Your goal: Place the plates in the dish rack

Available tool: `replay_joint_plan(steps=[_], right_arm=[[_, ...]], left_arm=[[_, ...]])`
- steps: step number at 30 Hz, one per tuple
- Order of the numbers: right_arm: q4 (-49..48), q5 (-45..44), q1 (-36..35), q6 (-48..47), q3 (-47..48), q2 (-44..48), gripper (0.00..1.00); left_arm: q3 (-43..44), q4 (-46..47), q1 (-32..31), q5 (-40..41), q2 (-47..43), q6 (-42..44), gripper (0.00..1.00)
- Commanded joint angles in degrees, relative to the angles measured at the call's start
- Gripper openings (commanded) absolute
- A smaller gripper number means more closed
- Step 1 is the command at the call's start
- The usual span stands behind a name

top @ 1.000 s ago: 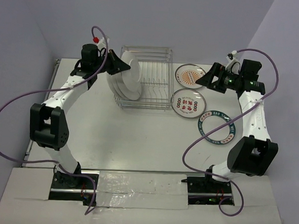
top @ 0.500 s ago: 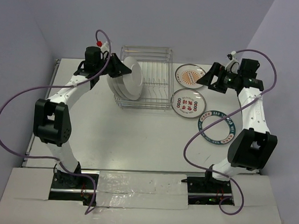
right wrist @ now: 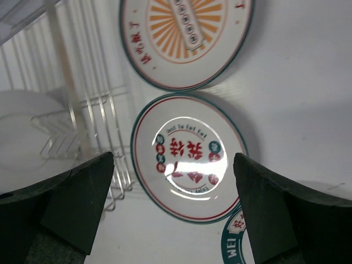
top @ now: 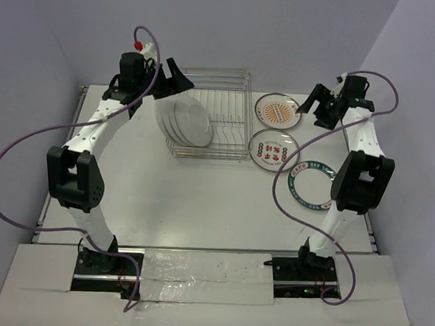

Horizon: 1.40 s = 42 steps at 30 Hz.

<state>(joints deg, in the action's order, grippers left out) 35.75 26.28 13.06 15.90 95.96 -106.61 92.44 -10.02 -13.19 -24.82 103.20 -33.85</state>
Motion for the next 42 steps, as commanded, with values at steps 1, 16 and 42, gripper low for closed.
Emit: replay_joint_plan(steps=[1,16,42], right_arm=[[-1.46,-8.26,0.56,4.75,5.71,-4.82,0.94],[-5.69,-6.33,1.09,14.77,20.49,-28.03,0.6],[-10.52,-1.41,3.02,21.19,22.96,-26.93,0.0]], left_arm=[[6.6,-2.19,-0.17,6.87,-4.05,5.54,0.99],[4.51,-2.37,-0.61,11.2,-15.92,16.53,0.99],[5.38,-7.82,-0.52,11.55,-16.01,14.86,0.99]])
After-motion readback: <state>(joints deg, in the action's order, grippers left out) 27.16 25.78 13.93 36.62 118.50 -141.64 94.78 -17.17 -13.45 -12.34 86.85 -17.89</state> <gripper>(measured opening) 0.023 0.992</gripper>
